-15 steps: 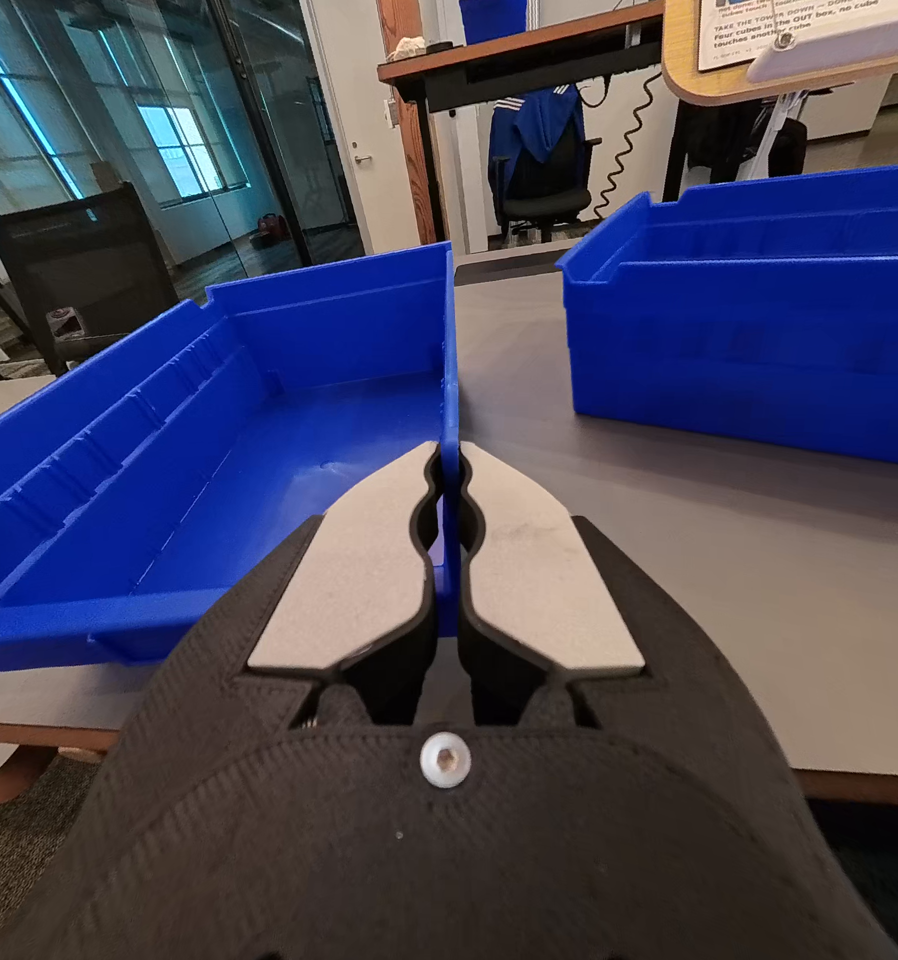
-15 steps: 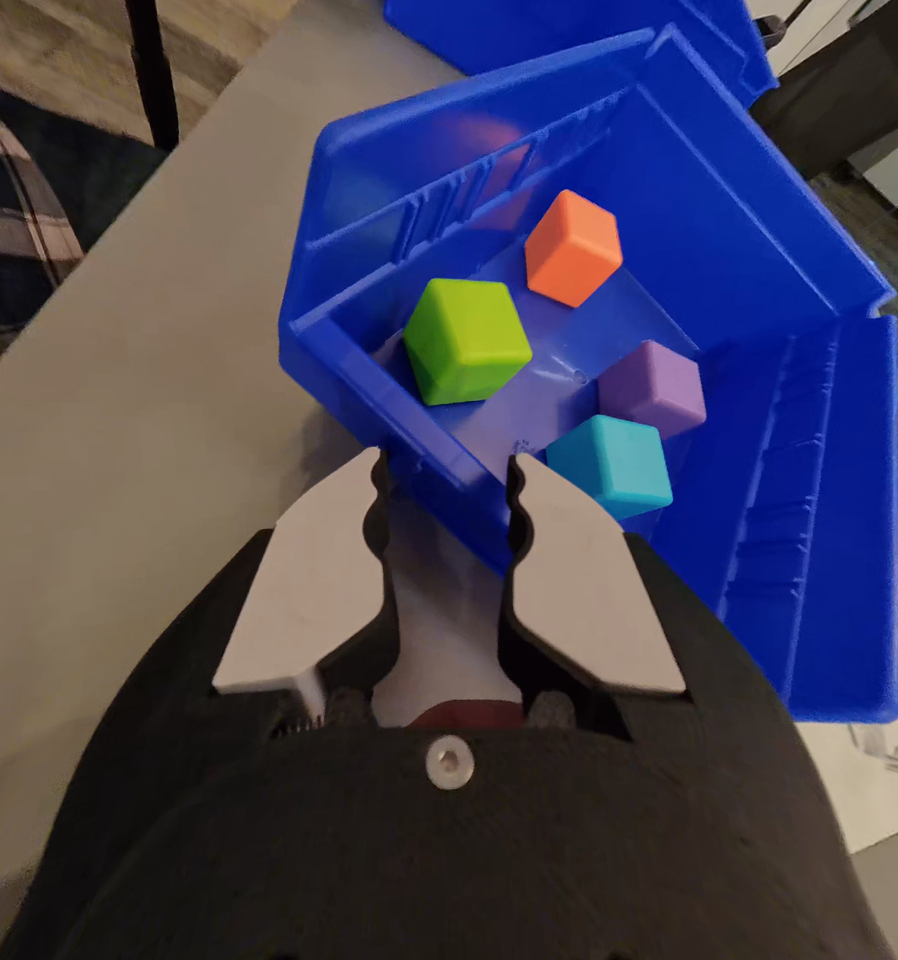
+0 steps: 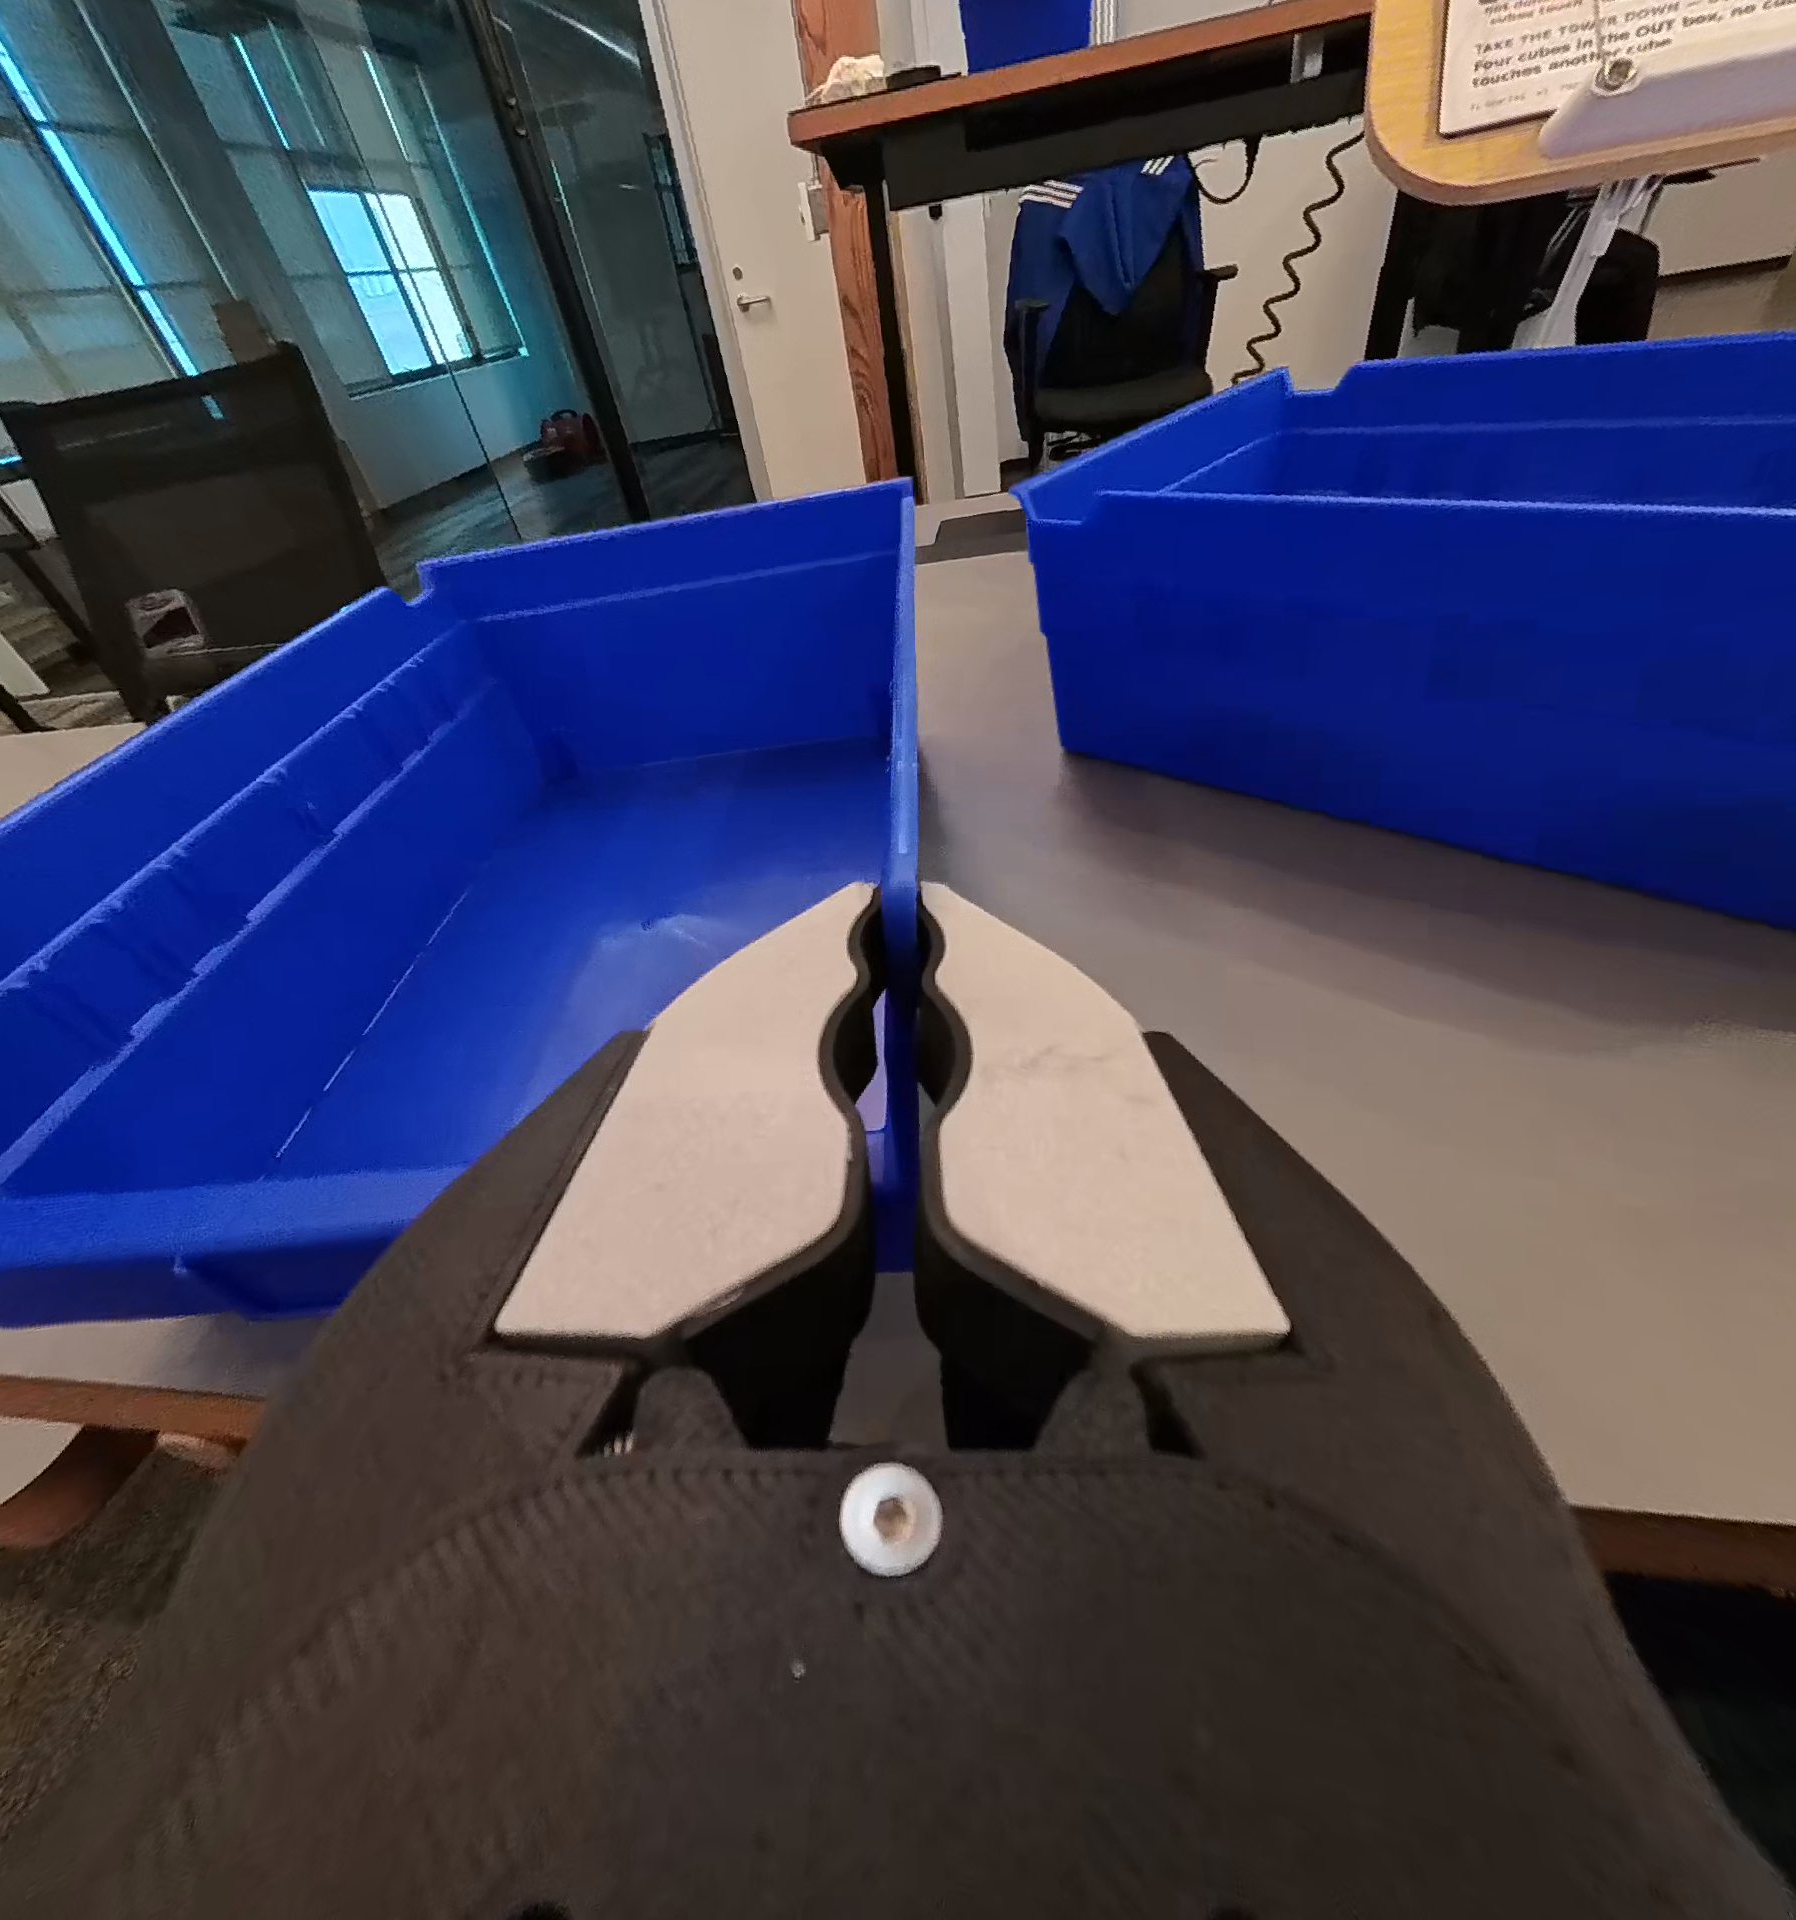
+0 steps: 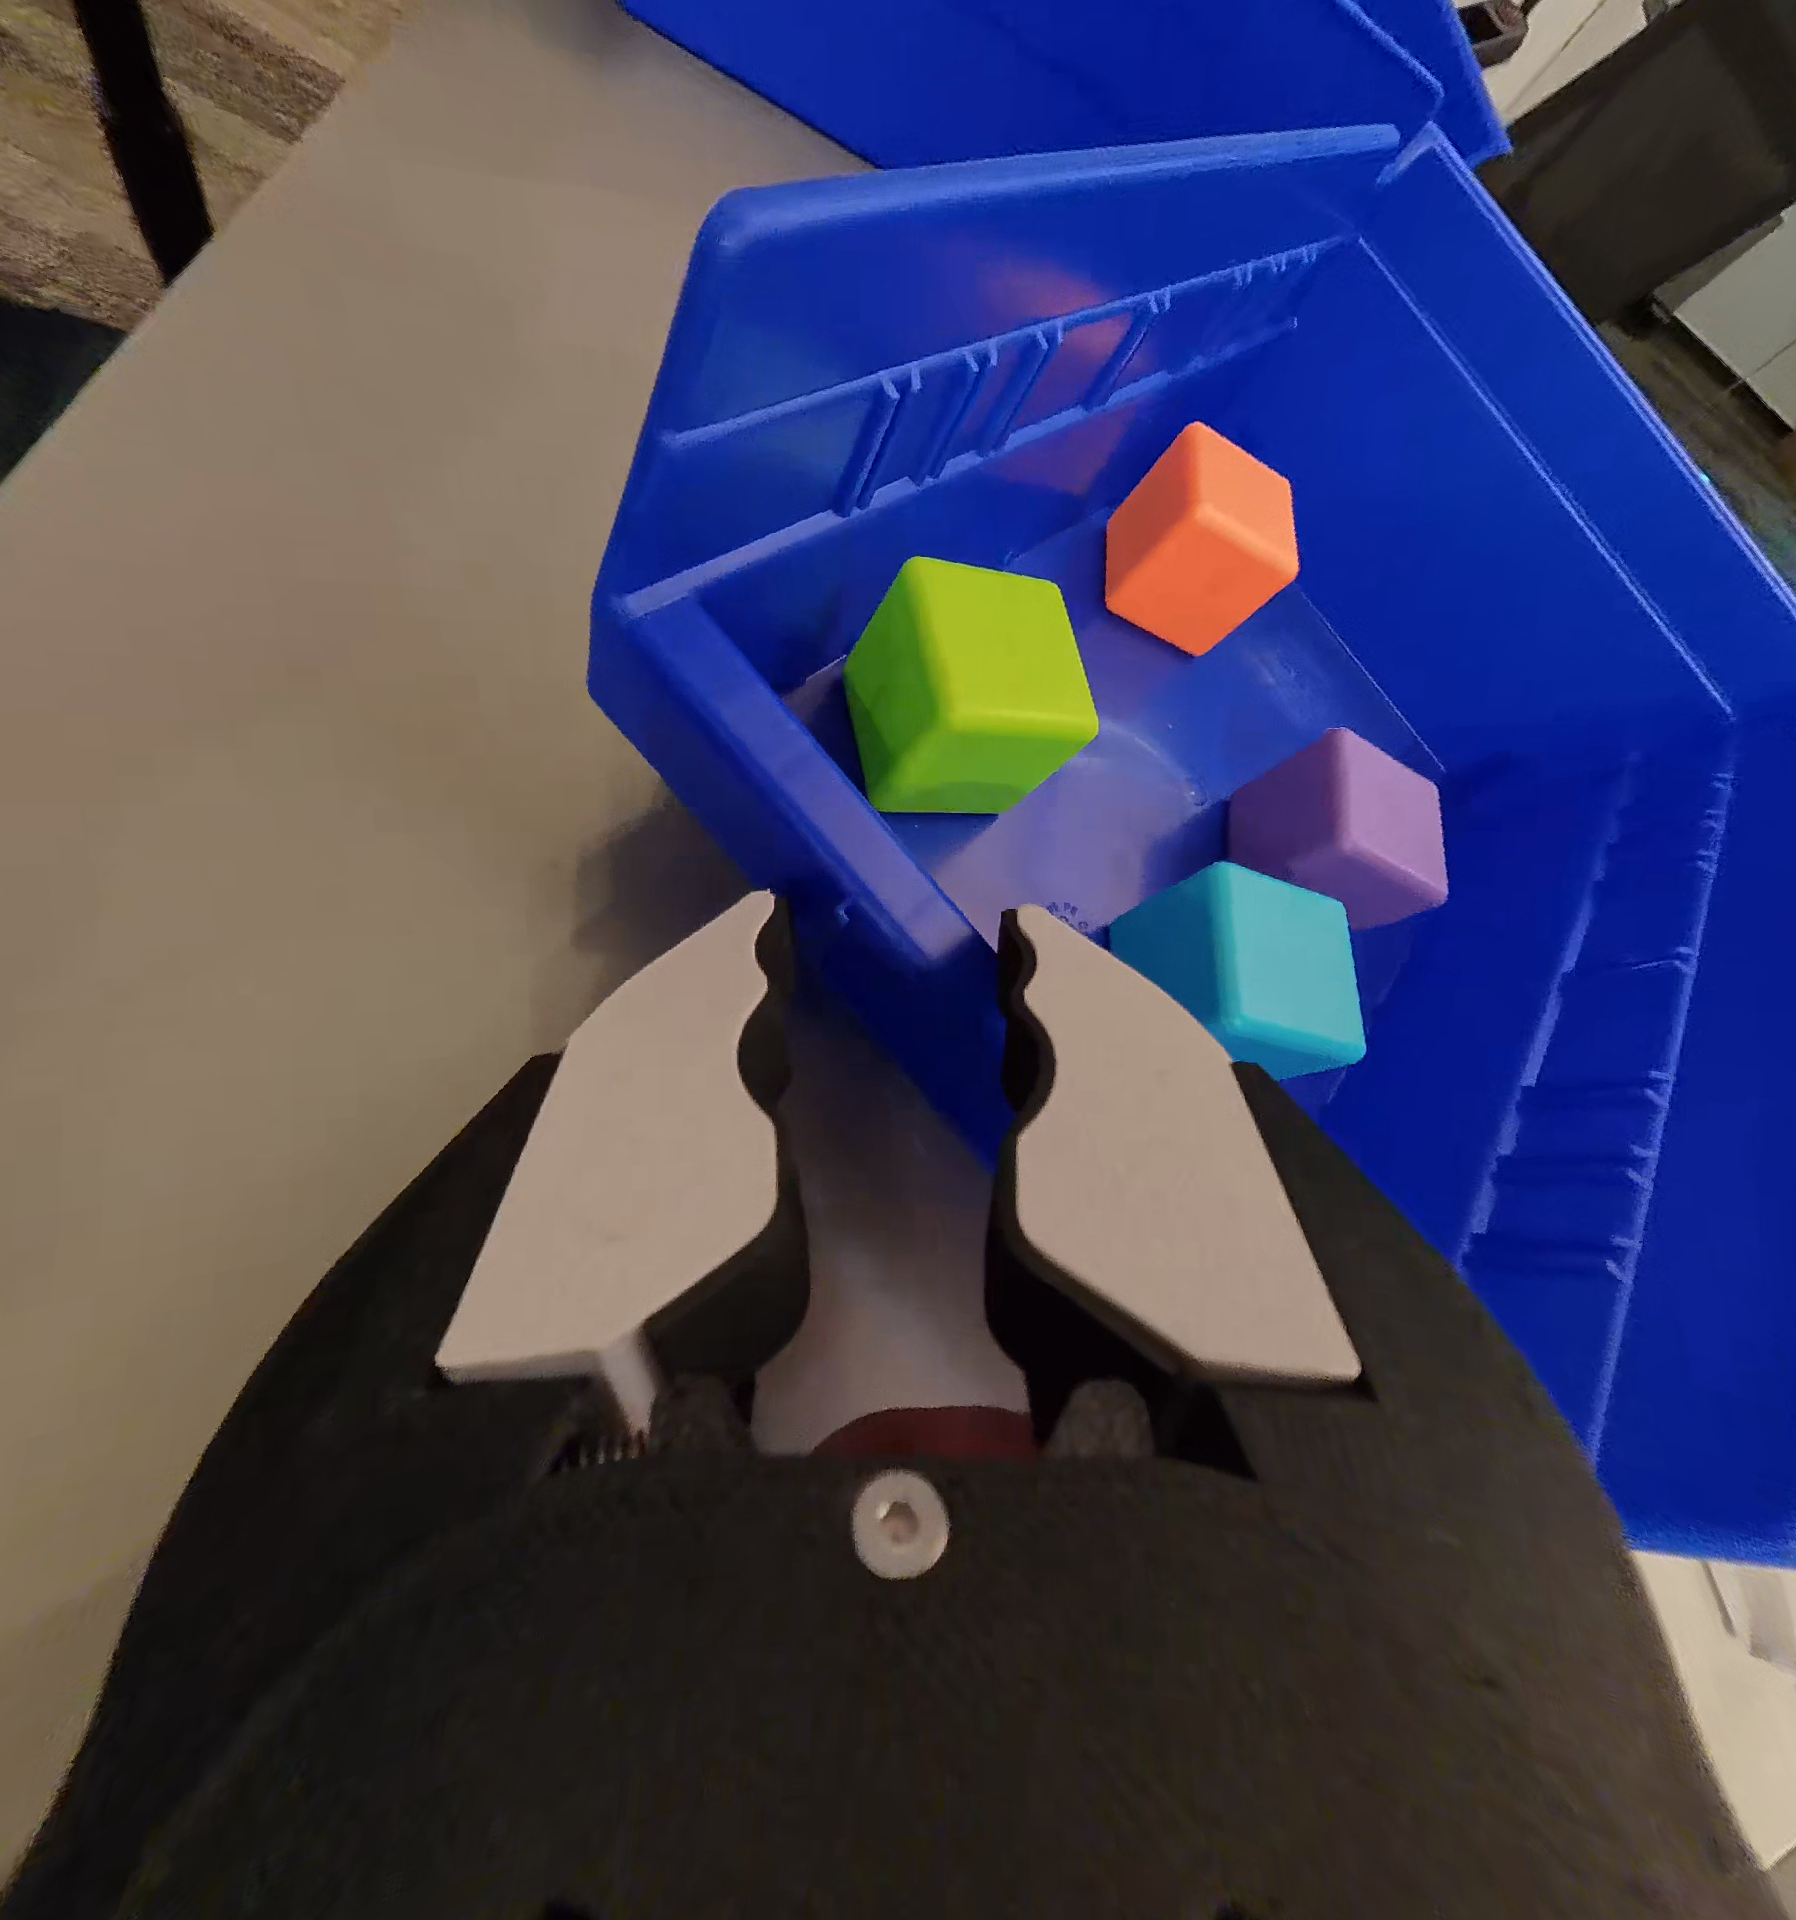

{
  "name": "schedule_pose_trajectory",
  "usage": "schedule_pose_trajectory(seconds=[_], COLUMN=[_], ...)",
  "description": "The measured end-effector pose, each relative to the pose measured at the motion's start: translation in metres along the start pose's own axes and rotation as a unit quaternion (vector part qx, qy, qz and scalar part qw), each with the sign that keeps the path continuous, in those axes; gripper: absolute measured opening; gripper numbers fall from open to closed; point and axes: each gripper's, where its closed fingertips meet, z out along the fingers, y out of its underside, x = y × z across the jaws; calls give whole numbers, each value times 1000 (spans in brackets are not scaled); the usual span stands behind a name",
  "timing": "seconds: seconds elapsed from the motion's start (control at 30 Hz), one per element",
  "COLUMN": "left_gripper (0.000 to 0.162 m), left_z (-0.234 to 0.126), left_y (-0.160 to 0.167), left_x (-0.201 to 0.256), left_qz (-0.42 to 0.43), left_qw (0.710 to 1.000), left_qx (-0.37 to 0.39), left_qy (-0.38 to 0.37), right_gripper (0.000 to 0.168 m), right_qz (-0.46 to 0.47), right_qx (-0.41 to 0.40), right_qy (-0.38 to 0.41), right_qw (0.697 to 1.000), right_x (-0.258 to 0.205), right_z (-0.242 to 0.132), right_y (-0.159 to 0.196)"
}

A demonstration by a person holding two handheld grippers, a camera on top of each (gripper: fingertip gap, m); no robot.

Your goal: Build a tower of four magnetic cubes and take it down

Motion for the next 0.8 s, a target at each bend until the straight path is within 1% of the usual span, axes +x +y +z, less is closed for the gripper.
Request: schedule_pose_trajectory(seconds=[0.2, 0.43, 0.8], left_gripper=[2, 2, 2], left_z=[-11, -21, -24], left_y=[1, 3, 4], left_x=[-5, -8, -8], left_qz=[-5, -13, -17], left_qw=[1000, 1000, 1000], left_qx=[-6, -3, 4], left_qy=[-1, -2, 0], right_gripper=[37, 35, 35], right_qz=[23, 53, 115], right_qx=[-2, -25, -54], right_qy=[32, 69, 136], right_qw=[999, 996, 983], right_x=[26, 62, 113], right_z=[35, 78, 138], right_y=[-12, -23, -38])
